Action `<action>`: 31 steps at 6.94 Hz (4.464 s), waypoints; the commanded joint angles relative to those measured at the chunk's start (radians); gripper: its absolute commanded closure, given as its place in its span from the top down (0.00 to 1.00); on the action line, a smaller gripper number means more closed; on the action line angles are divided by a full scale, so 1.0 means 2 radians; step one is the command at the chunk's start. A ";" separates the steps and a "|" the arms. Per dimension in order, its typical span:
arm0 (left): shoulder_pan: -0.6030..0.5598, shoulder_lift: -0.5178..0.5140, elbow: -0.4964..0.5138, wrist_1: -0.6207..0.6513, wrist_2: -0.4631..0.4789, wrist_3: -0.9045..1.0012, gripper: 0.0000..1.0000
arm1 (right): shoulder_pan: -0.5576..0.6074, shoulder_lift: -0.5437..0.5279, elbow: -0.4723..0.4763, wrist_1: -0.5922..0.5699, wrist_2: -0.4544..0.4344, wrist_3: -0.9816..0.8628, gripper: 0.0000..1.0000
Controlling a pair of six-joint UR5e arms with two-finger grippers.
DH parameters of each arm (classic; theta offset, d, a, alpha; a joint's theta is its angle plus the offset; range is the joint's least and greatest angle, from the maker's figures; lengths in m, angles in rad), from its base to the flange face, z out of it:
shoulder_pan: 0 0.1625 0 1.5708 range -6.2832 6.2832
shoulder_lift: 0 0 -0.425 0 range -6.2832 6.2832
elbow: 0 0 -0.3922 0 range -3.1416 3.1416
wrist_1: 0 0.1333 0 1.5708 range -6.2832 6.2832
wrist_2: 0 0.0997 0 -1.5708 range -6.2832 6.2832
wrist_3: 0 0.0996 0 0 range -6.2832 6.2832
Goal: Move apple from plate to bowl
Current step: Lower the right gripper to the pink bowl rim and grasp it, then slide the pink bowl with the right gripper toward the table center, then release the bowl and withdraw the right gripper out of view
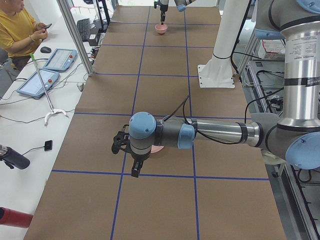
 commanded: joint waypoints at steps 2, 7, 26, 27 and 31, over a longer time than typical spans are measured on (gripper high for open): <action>0.000 0.000 0.002 0.000 0.000 0.001 0.99 | -0.008 -0.001 -0.004 0.001 0.000 -0.004 0.40; 0.000 0.000 0.002 0.000 0.000 0.000 0.99 | -0.007 0.018 0.053 -0.028 0.043 0.016 0.00; 0.003 0.000 0.016 -0.001 -0.013 0.001 0.99 | -0.307 0.462 0.004 -0.313 -0.199 0.389 1.00; 0.003 0.001 0.016 -0.001 -0.028 -0.002 0.99 | -0.278 0.457 0.036 -0.329 -0.186 0.385 1.00; 0.041 -0.034 -0.005 -0.037 -0.047 -0.028 0.99 | -0.043 0.340 0.113 -0.398 0.000 0.156 1.00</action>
